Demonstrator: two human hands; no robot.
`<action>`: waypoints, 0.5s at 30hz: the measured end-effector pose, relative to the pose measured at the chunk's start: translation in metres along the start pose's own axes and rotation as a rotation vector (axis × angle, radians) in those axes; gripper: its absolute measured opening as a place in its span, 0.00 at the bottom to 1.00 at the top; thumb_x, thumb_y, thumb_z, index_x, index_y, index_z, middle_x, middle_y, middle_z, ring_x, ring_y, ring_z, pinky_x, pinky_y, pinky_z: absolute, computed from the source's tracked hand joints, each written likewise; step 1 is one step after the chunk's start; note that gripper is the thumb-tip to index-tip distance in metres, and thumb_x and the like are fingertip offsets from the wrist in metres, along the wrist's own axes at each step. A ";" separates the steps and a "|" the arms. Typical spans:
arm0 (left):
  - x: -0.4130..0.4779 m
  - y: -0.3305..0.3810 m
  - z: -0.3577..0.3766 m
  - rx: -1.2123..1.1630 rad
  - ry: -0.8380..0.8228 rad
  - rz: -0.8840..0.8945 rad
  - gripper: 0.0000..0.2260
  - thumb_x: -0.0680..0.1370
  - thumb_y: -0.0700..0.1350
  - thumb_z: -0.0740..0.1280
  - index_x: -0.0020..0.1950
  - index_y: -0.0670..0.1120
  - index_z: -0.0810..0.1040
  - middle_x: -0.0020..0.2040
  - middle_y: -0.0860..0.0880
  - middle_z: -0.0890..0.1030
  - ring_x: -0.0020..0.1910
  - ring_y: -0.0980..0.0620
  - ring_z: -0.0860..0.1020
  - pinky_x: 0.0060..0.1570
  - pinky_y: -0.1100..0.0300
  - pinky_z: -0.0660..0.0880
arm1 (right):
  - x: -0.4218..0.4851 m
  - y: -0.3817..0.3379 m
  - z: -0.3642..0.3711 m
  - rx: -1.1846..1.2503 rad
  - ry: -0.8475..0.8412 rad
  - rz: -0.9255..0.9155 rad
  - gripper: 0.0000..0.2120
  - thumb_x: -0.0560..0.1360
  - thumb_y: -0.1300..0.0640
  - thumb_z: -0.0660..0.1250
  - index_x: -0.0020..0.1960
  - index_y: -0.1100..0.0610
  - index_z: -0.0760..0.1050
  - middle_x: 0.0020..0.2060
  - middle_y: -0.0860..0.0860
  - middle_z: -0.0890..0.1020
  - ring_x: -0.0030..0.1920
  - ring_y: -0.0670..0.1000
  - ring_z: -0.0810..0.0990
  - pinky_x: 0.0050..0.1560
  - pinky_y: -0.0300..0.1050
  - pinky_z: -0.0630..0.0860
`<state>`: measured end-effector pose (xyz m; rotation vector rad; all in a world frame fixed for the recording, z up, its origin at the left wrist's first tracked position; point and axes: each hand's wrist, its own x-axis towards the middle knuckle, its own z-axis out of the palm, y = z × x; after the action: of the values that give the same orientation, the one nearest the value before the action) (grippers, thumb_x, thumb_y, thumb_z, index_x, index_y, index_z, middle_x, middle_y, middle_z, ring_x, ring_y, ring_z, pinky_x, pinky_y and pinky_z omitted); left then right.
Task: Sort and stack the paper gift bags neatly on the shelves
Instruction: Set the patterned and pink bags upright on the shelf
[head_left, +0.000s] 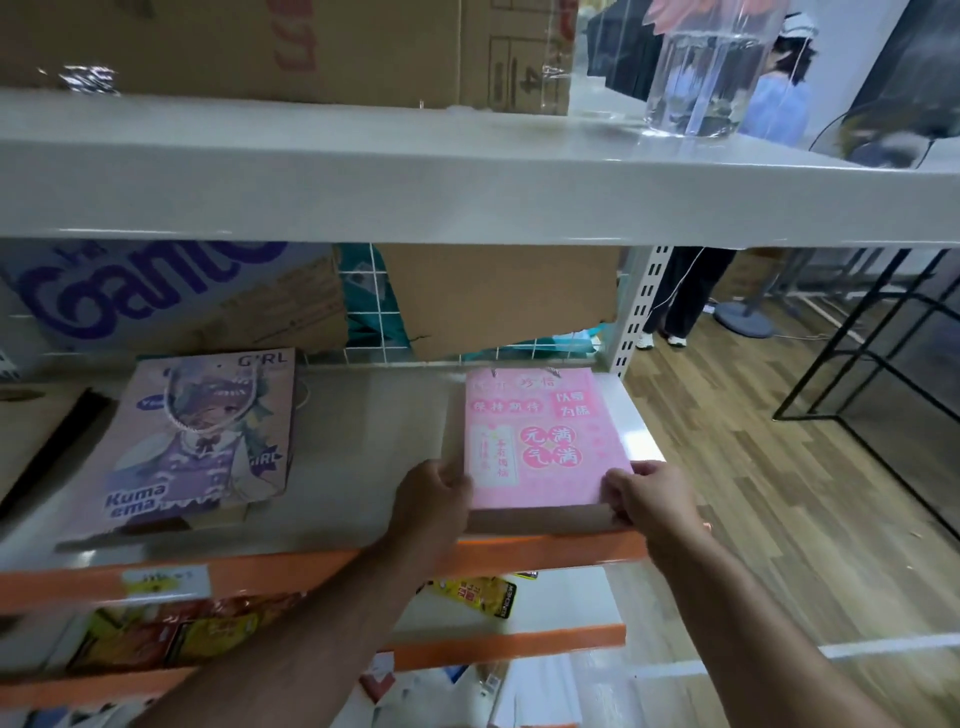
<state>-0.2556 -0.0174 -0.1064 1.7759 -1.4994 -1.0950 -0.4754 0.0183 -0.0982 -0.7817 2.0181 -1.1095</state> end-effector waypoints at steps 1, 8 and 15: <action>0.000 -0.003 -0.005 0.018 0.029 -0.003 0.10 0.76 0.48 0.67 0.50 0.44 0.83 0.45 0.44 0.86 0.44 0.43 0.84 0.44 0.54 0.80 | -0.004 -0.003 0.004 0.091 -0.040 0.023 0.12 0.66 0.70 0.63 0.26 0.58 0.69 0.23 0.54 0.67 0.22 0.51 0.63 0.28 0.42 0.67; -0.007 -0.025 -0.066 -0.080 0.177 0.012 0.08 0.75 0.46 0.68 0.53 0.50 0.82 0.44 0.49 0.85 0.43 0.46 0.83 0.43 0.53 0.81 | -0.040 -0.036 0.044 0.261 -0.186 -0.060 0.08 0.68 0.75 0.61 0.35 0.64 0.70 0.26 0.55 0.68 0.26 0.52 0.64 0.26 0.41 0.66; -0.009 -0.061 -0.160 -0.136 0.210 0.018 0.07 0.78 0.42 0.66 0.52 0.53 0.76 0.44 0.51 0.82 0.39 0.50 0.80 0.32 0.61 0.70 | -0.082 -0.062 0.125 0.345 -0.304 -0.070 0.06 0.76 0.71 0.62 0.48 0.68 0.77 0.30 0.58 0.74 0.29 0.54 0.70 0.32 0.45 0.71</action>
<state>-0.0873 -0.0091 -0.0746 1.7218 -1.2827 -0.9466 -0.3172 -0.0042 -0.0700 -0.7902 1.5076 -1.2520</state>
